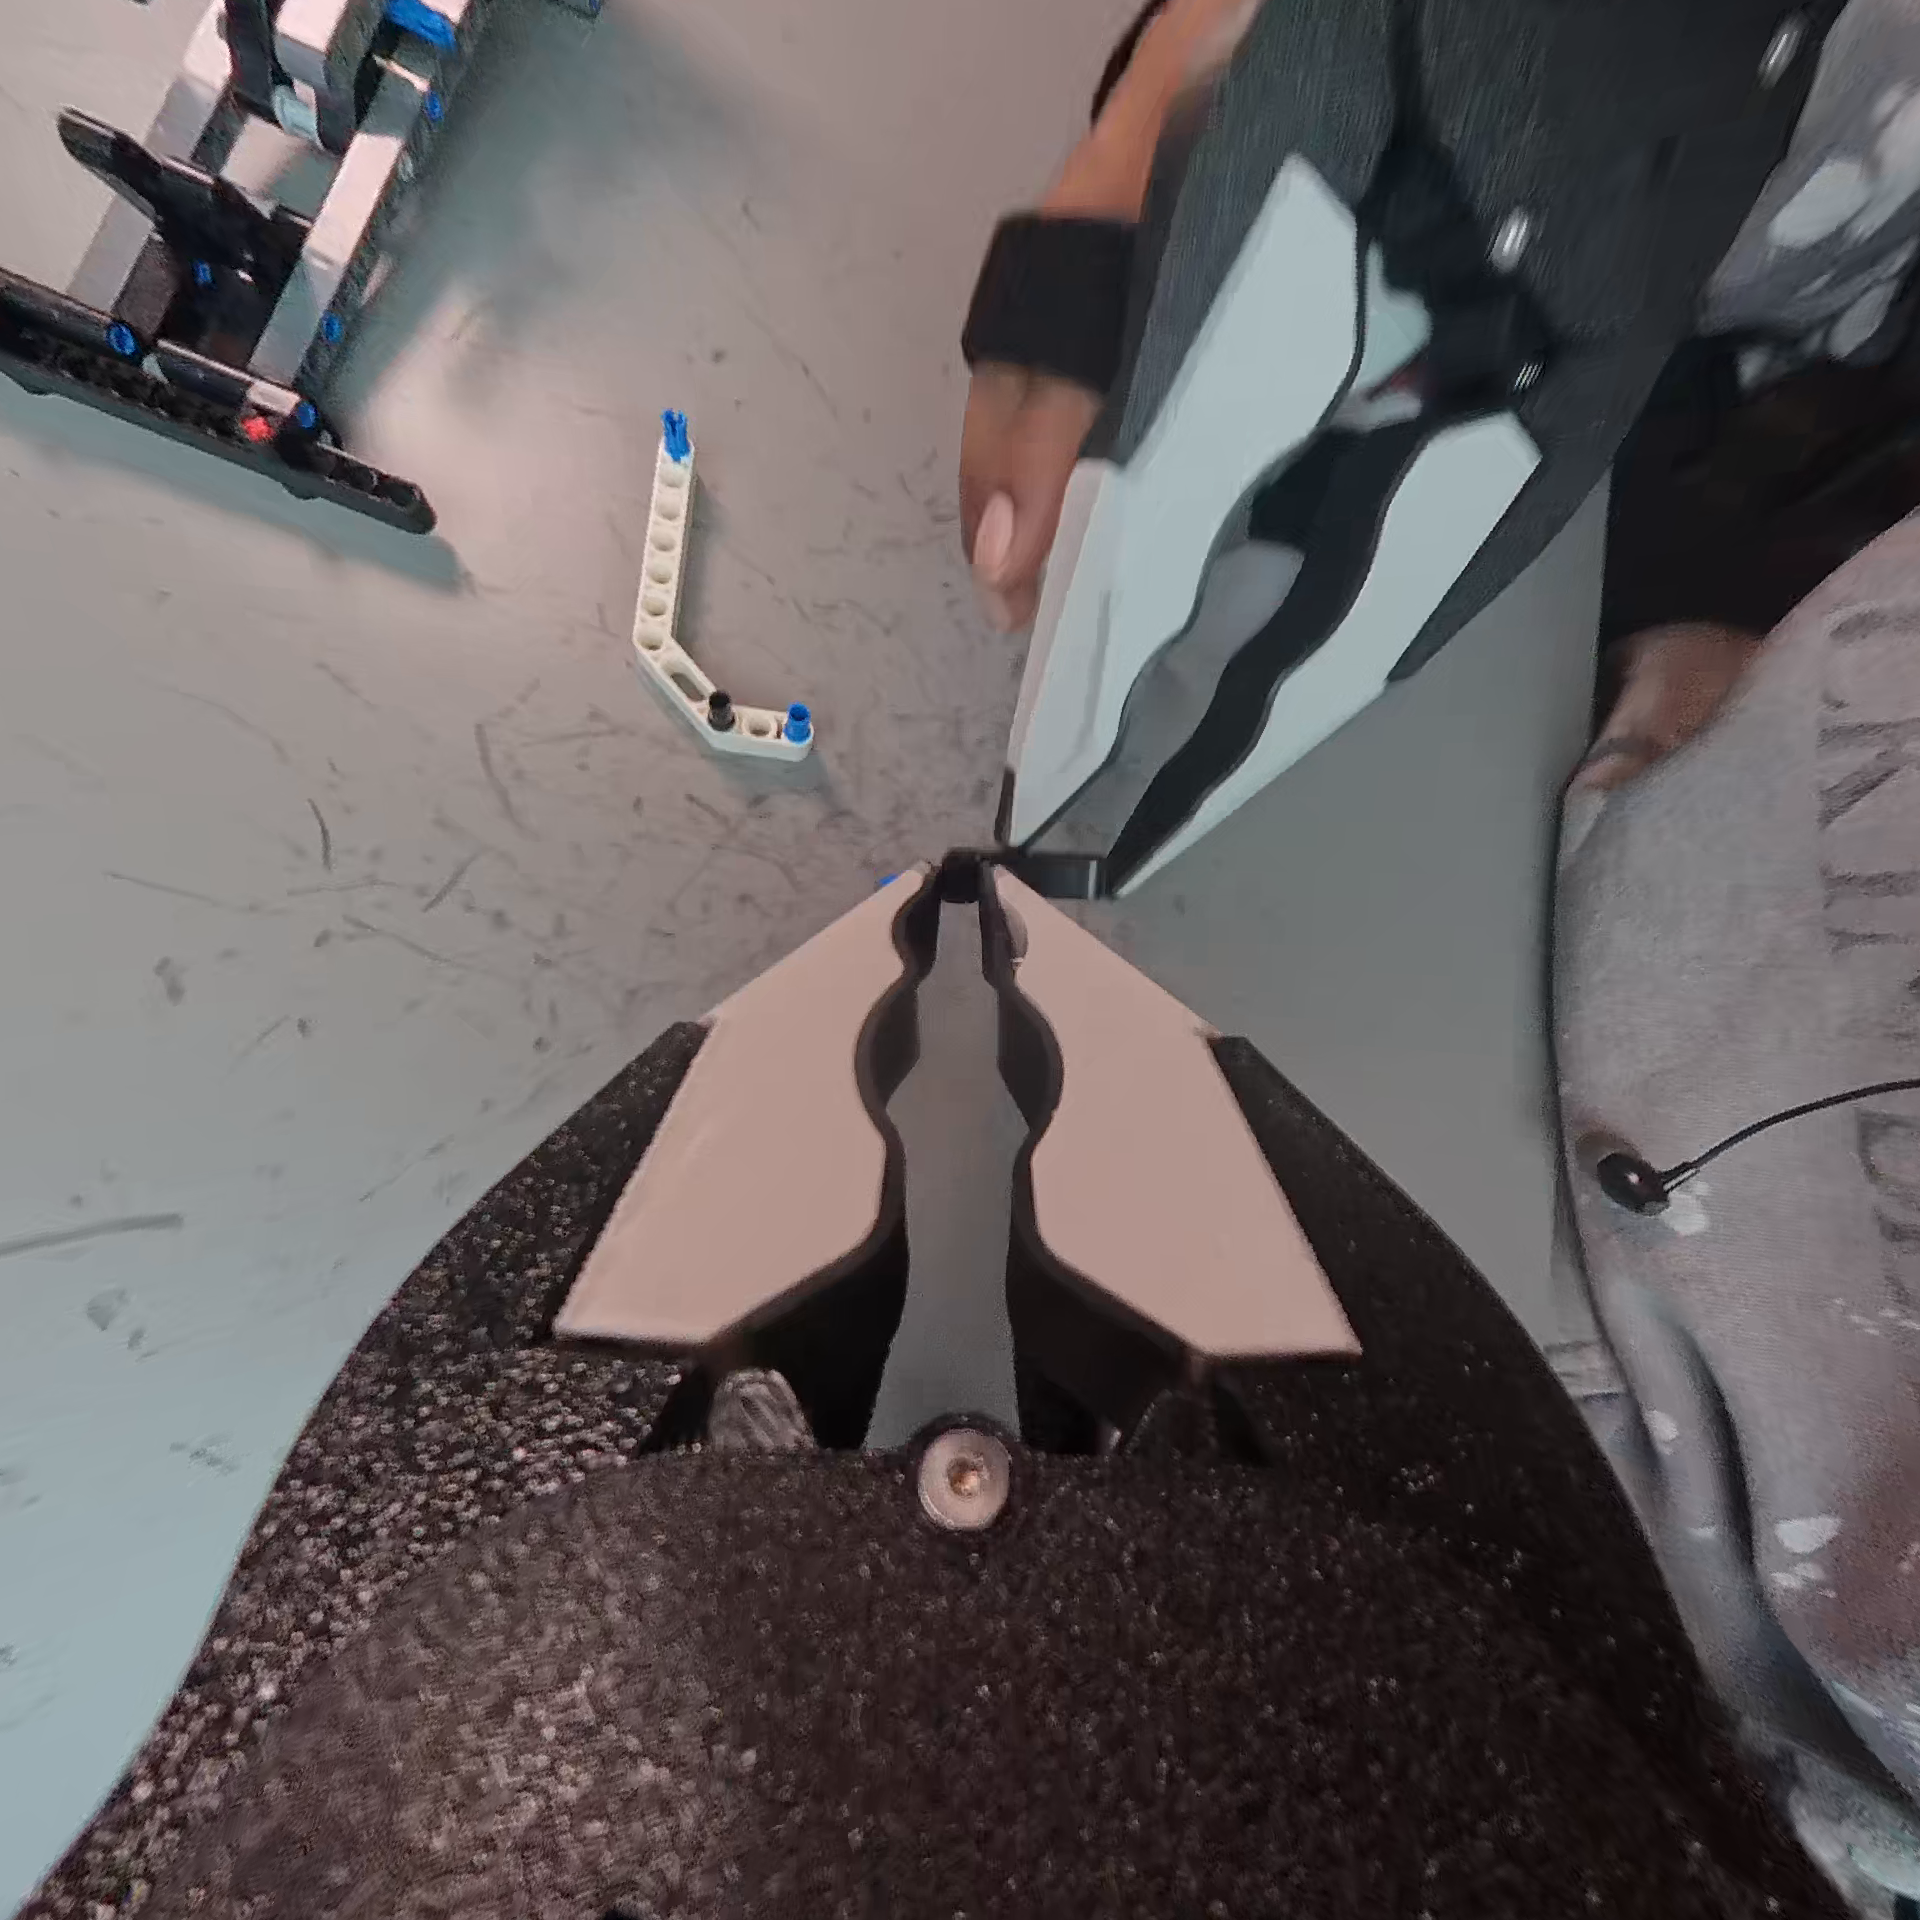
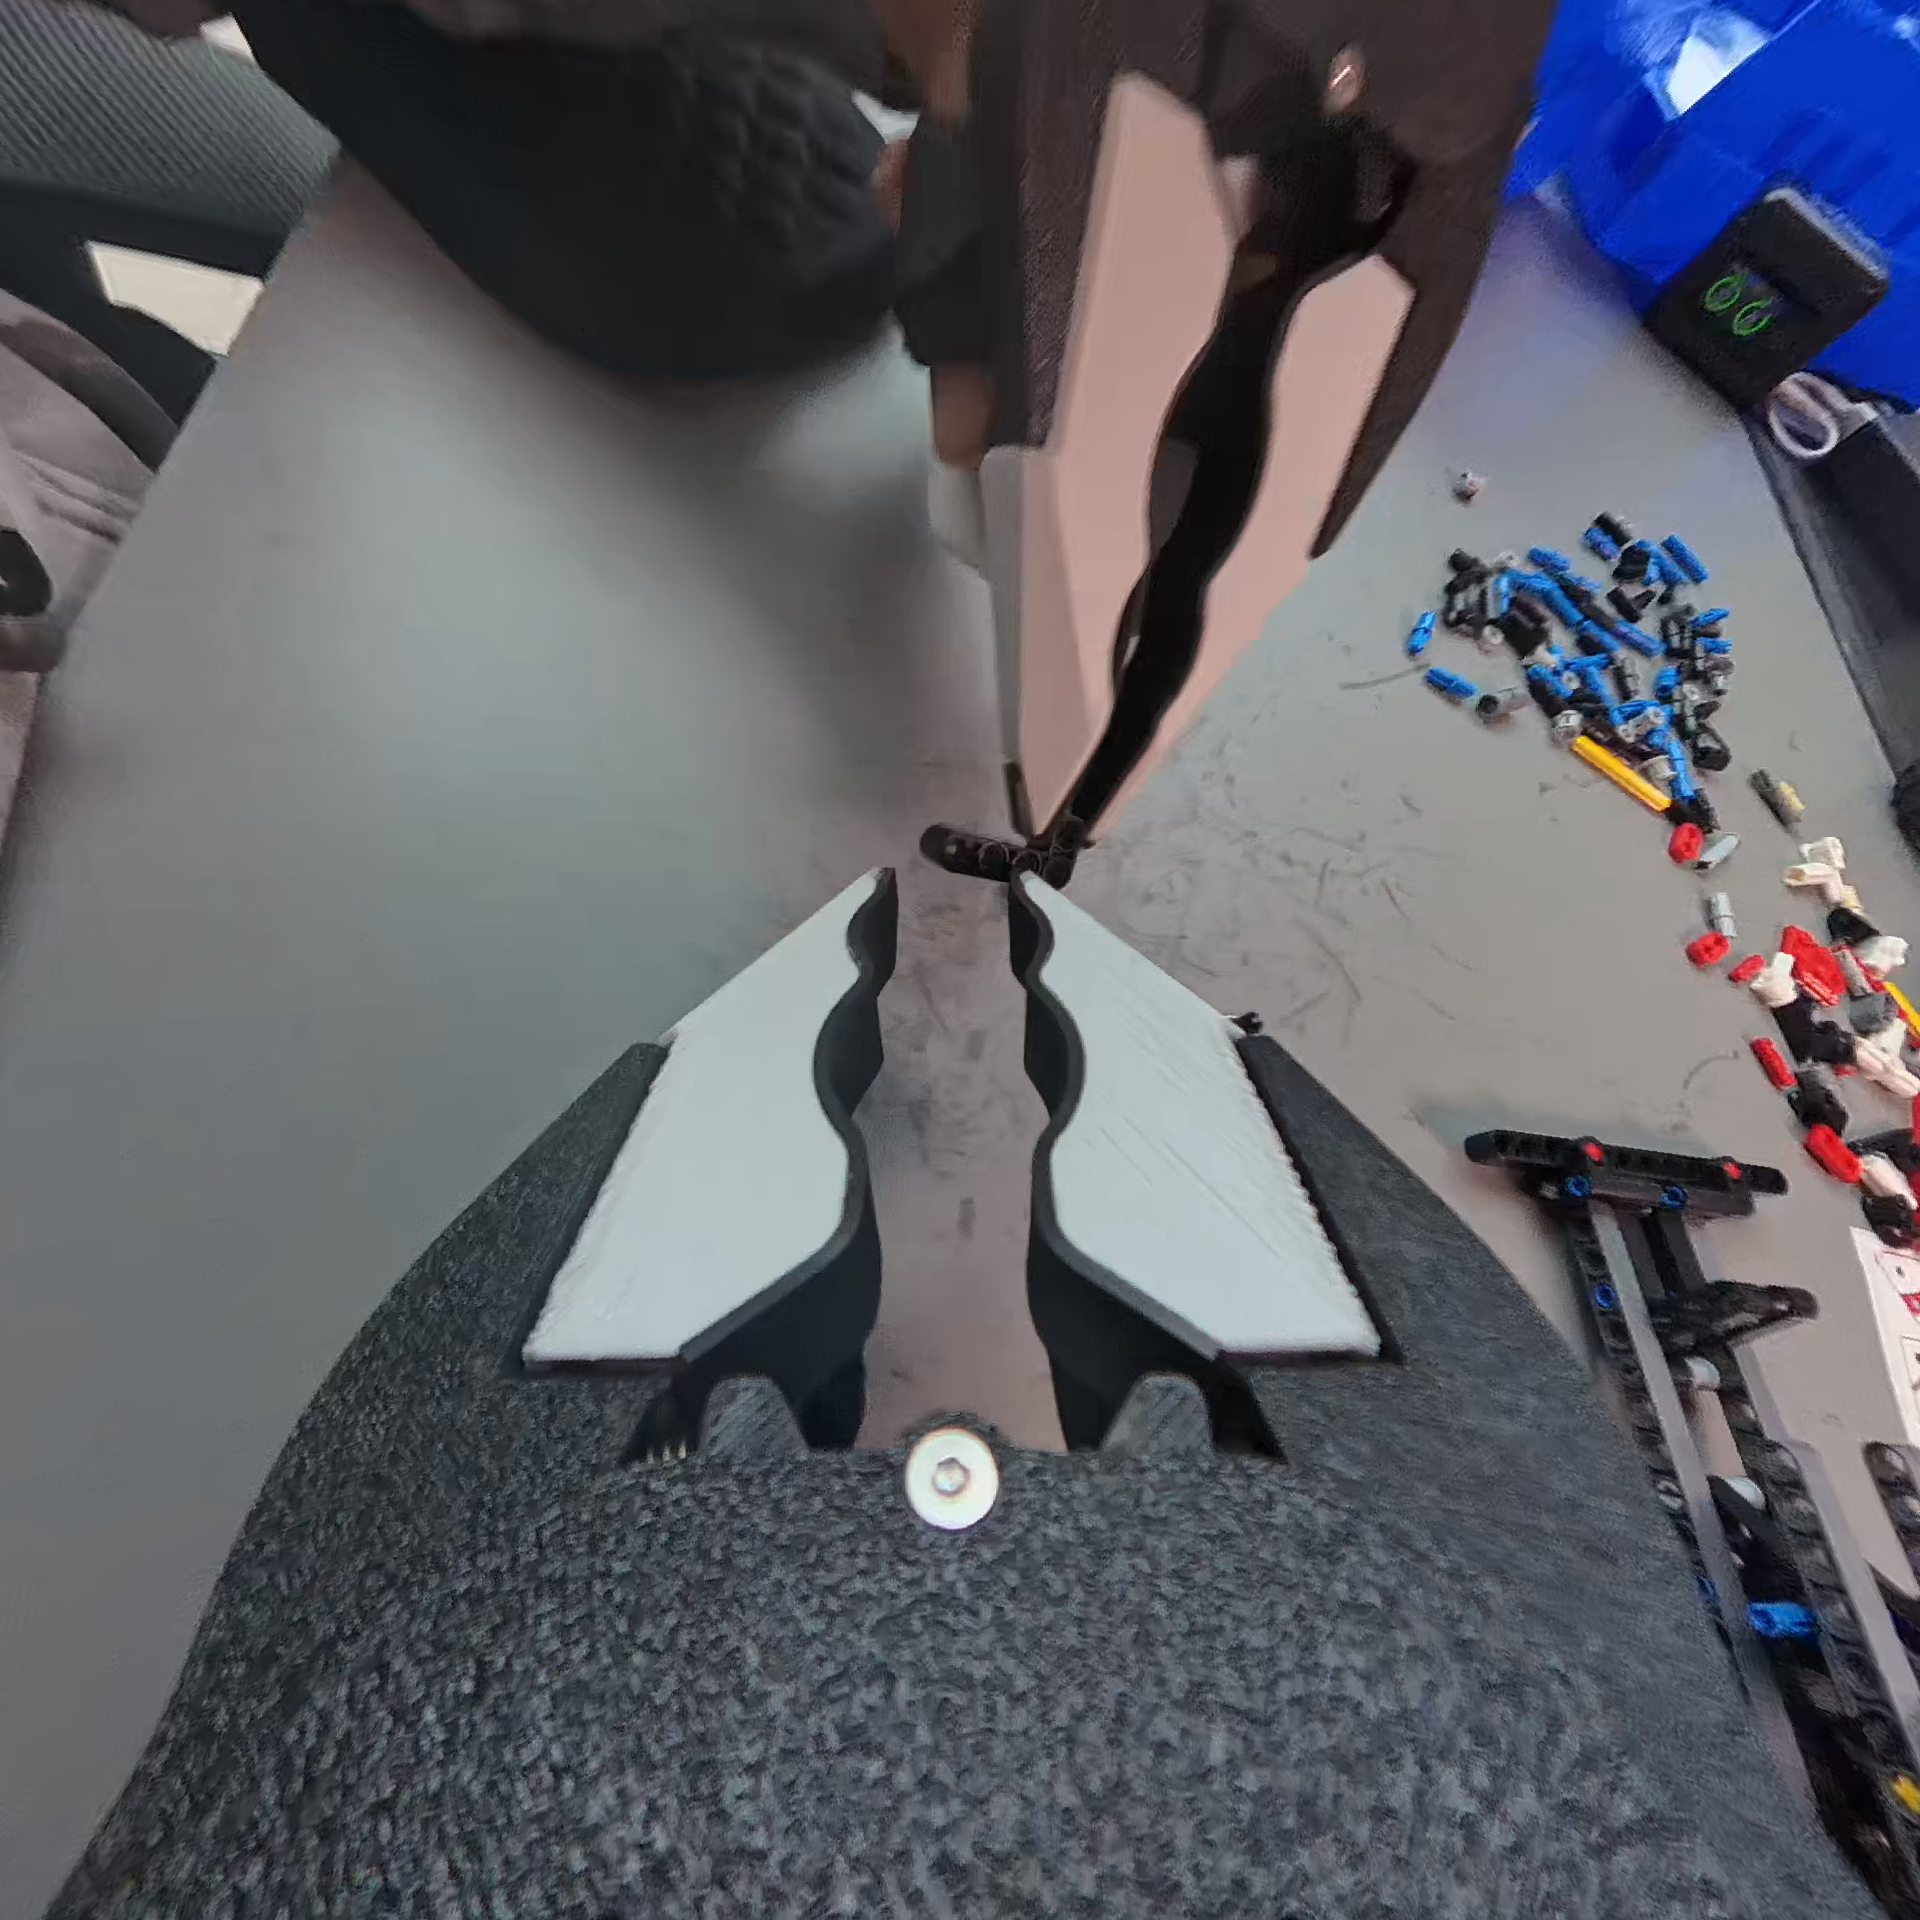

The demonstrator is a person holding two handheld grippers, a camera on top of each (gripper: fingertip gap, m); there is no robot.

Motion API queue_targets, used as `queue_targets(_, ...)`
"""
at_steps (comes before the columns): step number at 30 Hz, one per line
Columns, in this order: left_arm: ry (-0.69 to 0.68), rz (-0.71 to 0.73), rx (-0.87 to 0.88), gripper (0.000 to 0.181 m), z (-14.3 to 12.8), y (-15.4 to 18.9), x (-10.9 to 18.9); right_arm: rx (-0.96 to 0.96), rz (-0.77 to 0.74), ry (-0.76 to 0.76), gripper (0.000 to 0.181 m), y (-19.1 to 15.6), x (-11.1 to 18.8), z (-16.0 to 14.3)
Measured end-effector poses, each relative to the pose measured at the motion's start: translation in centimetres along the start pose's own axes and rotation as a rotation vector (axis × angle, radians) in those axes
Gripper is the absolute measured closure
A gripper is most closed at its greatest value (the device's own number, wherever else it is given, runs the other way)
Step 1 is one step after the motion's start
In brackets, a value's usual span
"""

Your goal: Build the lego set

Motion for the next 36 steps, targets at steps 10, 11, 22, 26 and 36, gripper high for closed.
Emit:
queue_targets(10,-0.035,0.067,0.002,0.175,-1.0,-0.7,0.2,0.023,0.038,-0.087,0.160,-0.9,-1.0,-1.3)
queue_targets(11,-0.057,0.066,-0.012,0.175,-1.2,-0.6,0.3,0.016,0.024,-0.077,0.160,-0.6,-0.7,-1.2)
queue_targets(22,0.047,0.047,-0.008,0.181,0.6,0.0,0.3,-0.017,0.023,-0.002,0.157,-0.9,-1.8,0.5)
queue_targets(26,-0.021,0.120,-0.043,0.181,-0.8,-1.1,1.2,-0.031,0.004,-0.026,0.161,-0.1,-1.1,-0.1)
queue_targets(36,-0.179,0.136,-0.120,0.161,-4.9,-1.1,1.6,-0.053,-0.001,-0.083,0.162,0.3,-1.2,-1.2)
Point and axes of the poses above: each gripper's, where its closed fingertips meet, x back along the fingers, z out of its top, y = z × x across the jaws, the point moved 3 cm from there along x, back along the fingers, and after that the axes turned 11 degrees about -x, right-handed, at the moved point
